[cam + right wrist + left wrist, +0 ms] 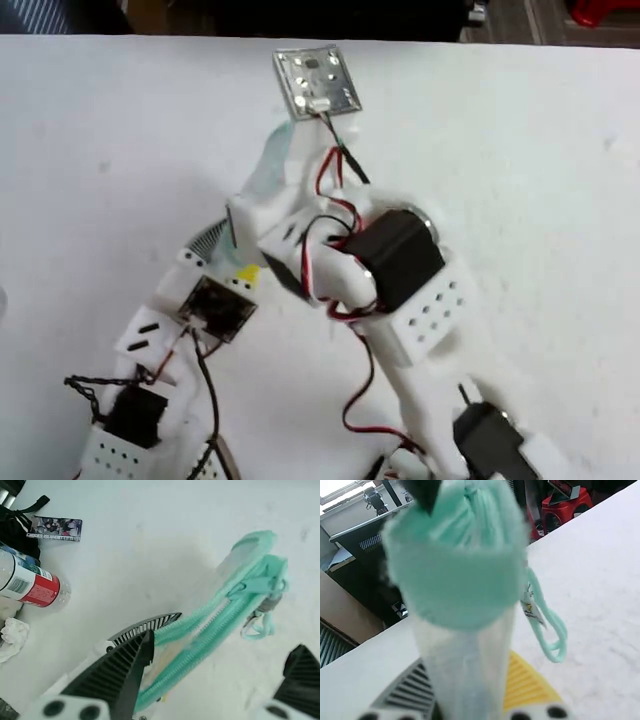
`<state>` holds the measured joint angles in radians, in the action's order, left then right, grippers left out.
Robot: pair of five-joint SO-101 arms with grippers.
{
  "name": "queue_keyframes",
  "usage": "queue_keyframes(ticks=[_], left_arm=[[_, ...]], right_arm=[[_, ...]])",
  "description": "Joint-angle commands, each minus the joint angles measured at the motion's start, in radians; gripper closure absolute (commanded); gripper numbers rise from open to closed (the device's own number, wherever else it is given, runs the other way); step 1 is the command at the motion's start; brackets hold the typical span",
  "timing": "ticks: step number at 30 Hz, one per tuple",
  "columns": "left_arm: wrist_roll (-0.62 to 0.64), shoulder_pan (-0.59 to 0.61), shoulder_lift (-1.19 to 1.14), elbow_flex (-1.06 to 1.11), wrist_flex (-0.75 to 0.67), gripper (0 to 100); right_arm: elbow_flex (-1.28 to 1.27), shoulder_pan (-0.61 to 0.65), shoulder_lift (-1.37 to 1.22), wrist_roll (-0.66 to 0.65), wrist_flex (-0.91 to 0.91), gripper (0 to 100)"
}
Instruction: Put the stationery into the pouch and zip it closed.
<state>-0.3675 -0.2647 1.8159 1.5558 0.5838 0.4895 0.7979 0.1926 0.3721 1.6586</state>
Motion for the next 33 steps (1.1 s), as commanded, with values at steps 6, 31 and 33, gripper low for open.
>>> queue_keyframes(ticks=[6, 31, 33], left_arm=[[0.005, -0.004, 0.016, -0.026, -0.046, 98], [0.238, -0.004, 0.016, -0.298, 0.373, 78], [0.238, -0.004, 0.016, -0.307, 0.396, 78]], right_arm=[[0.167, 0.021, -0.151, -0.025, 0.061, 61.2], [0.457, -0.14, -0.225, -0.285, 0.016, 98.1], [0.482, -0.183, -0.225, -0.285, 0.016, 98.1]])
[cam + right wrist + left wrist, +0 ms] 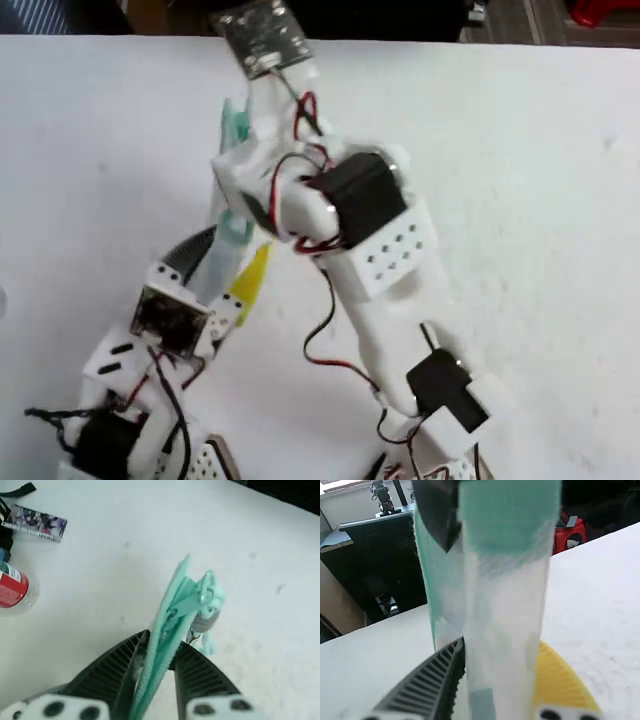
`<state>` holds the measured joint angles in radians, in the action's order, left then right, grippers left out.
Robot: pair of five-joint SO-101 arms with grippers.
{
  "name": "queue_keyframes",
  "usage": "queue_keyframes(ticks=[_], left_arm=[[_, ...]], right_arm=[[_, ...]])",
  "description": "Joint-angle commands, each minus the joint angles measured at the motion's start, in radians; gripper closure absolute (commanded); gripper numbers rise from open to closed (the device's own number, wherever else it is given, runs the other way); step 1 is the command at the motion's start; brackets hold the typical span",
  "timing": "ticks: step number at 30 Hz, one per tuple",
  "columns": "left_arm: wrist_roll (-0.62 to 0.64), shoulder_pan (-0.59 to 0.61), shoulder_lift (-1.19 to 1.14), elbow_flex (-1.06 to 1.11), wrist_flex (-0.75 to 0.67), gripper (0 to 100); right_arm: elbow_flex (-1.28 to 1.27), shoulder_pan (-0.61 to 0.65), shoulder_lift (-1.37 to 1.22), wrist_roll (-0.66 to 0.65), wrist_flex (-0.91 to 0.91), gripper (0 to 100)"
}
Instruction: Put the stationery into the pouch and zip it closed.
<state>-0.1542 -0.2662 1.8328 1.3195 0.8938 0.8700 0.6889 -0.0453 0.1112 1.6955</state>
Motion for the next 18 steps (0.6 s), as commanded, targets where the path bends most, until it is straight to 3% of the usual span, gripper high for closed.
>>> queue_keyframes(ticks=[1, 5, 7, 10, 14, 18], left_arm=[[0.025, -0.002, -0.001, -0.072, 0.091, 78], [0.025, -0.002, -0.001, -0.084, 0.107, 78], [0.025, -0.002, -0.001, -0.1, 0.127, 78], [0.025, -0.002, -0.001, -0.12, 0.147, 79], [0.031, 0.008, -0.001, -0.115, 0.129, 79], [0.058, 0.081, -0.001, -0.109, 0.094, 79]], right_arm=[[0.107, -0.096, 0.013, -0.025, -0.025, 98.1], [0.118, -0.166, 0.022, -0.046, -0.033, 98.1], [0.118, -0.171, 0.022, -0.126, -0.031, 98.1], [0.118, -0.162, 0.022, -0.284, -0.015, 98.1], [0.103, -0.134, 0.058, -0.592, 0.028, 98.1], [0.011, -0.134, 0.183, -0.829, 0.03, 98.1]])
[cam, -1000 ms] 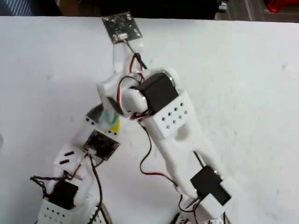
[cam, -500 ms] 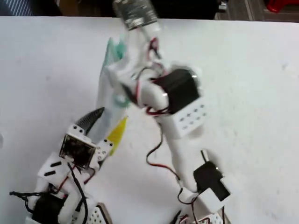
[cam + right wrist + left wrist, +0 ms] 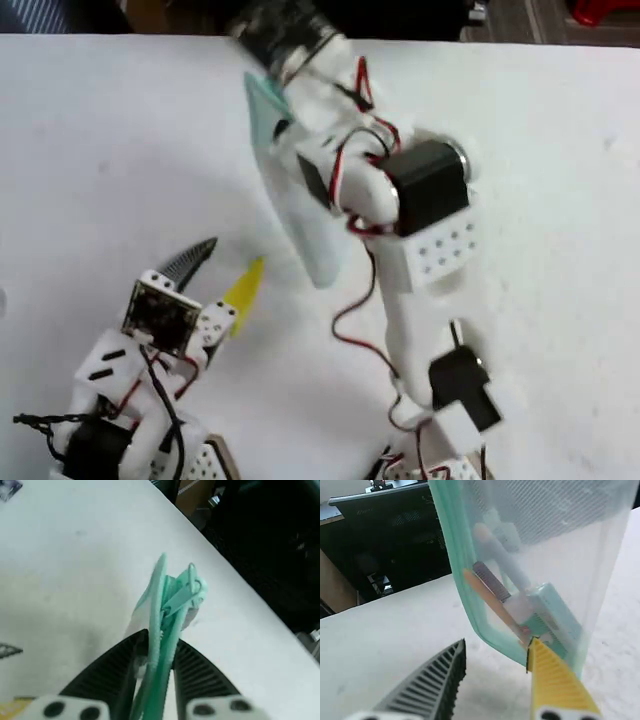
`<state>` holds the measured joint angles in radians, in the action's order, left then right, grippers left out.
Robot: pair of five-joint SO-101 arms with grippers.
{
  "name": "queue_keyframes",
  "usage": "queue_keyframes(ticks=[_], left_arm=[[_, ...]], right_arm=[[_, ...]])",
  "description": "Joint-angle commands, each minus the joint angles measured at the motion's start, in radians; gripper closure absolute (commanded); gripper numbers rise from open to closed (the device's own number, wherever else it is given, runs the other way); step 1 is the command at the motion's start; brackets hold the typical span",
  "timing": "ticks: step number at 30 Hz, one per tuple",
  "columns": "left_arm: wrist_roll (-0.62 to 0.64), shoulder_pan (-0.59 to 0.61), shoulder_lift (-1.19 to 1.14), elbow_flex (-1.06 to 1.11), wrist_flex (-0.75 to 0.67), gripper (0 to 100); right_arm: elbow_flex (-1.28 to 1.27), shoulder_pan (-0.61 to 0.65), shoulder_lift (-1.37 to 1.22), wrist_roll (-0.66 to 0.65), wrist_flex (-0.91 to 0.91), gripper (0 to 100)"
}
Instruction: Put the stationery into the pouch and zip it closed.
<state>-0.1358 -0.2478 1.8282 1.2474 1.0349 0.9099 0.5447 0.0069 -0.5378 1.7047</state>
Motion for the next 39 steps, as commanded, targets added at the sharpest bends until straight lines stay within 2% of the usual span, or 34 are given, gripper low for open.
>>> queue_keyframes(ticks=[1, 4, 8, 10, 12, 15, 19, 23, 26, 29, 32, 35, 39], left_arm=[[0.069, 0.094, 0.004, -0.032, -0.064, 79], [0.129, 0.199, 0.004, -0.011, -0.124, 79], [0.224, 0.357, 0.004, 0.002, -0.19, 79], [0.276, 0.409, 0.004, 0.002, -0.203, 79], [0.302, 0.42, 0.004, 0.005, -0.203, 79], [0.307, 0.36, 0.001, 0.035, -0.215, 79], [0.298, 0.202, 0.001, 0.081, -0.233, 78], [0.193, 0.036, 0.001, 0.11, -0.229, 78], [0.173, -0.065, 0.001, 0.129, -0.249, 79], [0.176, -0.09, -0.001, 0.133, -0.35, 79], [0.176, -0.096, -0.002, 0.133, -0.446, 85], [0.173, -0.094, -0.002, 0.133, -0.433, 85], [0.172, -0.105, -0.002, 0.133, -0.407, 84]], right_arm=[[-0.078, 0.01, 0.176, -0.23, 0.021, 98.1], [-0.307, 0.018, 0.346, -0.394, 0.022, 98.1], [-0.735, 0.124, 0.599, -0.62, 0.022, 98.1], [-0.942, 0.176, 0.731, -0.747, 0.021, 98.1], [-1.085, 0.206, 0.835, -0.819, 0.019, 98.1], [-1.195, 0.231, 0.895, -0.821, 0.013, 98.1], [-1.272, 0.231, 0.895, -0.821, 0.013, 98.1], [-1.316, 0.231, 0.895, -0.827, 0.012, 98.1], [-1.336, 0.234, 0.895, -0.829, 0.005, 98.1], [-1.341, 0.265, 0.895, -0.821, -0.012, 98.1], [-1.32, 0.262, 0.895, -0.792, -0.064, 98.1], [-1.274, 0.213, 0.894, -0.652, -0.176, 98.1], [-1.258, 0.208, 0.868, -0.736, -0.17, 98.1]])
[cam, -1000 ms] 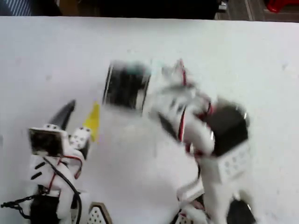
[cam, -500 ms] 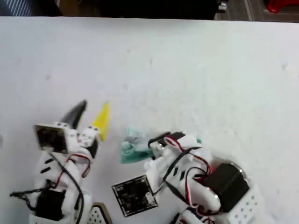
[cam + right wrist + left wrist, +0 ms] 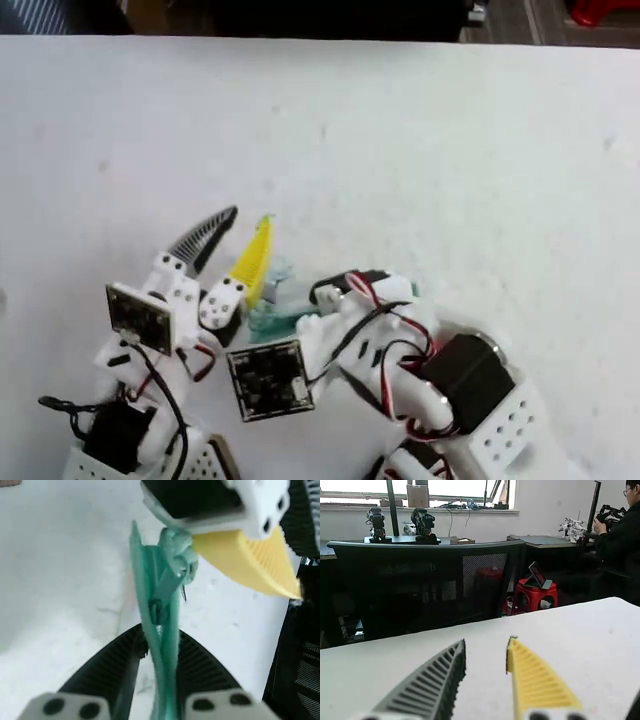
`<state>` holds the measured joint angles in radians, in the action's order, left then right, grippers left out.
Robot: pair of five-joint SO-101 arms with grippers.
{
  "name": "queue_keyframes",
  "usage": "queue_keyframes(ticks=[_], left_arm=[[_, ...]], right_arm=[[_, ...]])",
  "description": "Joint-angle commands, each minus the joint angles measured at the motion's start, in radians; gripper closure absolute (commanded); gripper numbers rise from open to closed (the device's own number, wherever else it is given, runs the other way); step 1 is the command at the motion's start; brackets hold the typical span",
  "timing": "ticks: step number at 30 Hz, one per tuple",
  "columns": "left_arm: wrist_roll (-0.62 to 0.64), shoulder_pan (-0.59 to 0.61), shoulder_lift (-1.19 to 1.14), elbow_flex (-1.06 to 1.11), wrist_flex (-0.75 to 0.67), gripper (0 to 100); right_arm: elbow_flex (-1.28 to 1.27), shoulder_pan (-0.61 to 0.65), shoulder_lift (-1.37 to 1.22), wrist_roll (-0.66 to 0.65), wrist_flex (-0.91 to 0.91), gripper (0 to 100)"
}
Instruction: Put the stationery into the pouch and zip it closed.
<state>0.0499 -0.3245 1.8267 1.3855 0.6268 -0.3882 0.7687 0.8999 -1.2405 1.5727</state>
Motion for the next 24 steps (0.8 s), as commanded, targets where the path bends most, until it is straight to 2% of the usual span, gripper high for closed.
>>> queue_keyframes(ticks=[1, 4, 7, 15, 21, 24], left_arm=[[-0.02, -0.042, -0.001, -0.006, -0.003, 84], [-0.097, -0.076, -0.001, -0.003, 0.003, 84], [-0.117, -0.102, -0.001, 0.023, 0.035, 84], [-0.203, -0.099, 0.004, 0.026, 0.236, 83], [-0.198, -0.099, 0.005, -0.095, 0.336, 83], [-0.118, -0.101, 0.005, -0.167, 0.334, 83]], right_arm=[[0.054, -0.022, -0.048, -0.038, -0.051, 98.1], [0.146, -0.07, -0.165, -0.034, -0.073, 98.1], [0.27, -0.124, -0.314, -0.032, -0.058, 98.1], [0.535, -0.269, -0.549, -0.029, 0.041, 98.1], [0.545, -0.314, -0.584, 0.071, -0.028, 98.1], [0.509, -0.306, -0.579, 0.074, -0.036, 98.1]])
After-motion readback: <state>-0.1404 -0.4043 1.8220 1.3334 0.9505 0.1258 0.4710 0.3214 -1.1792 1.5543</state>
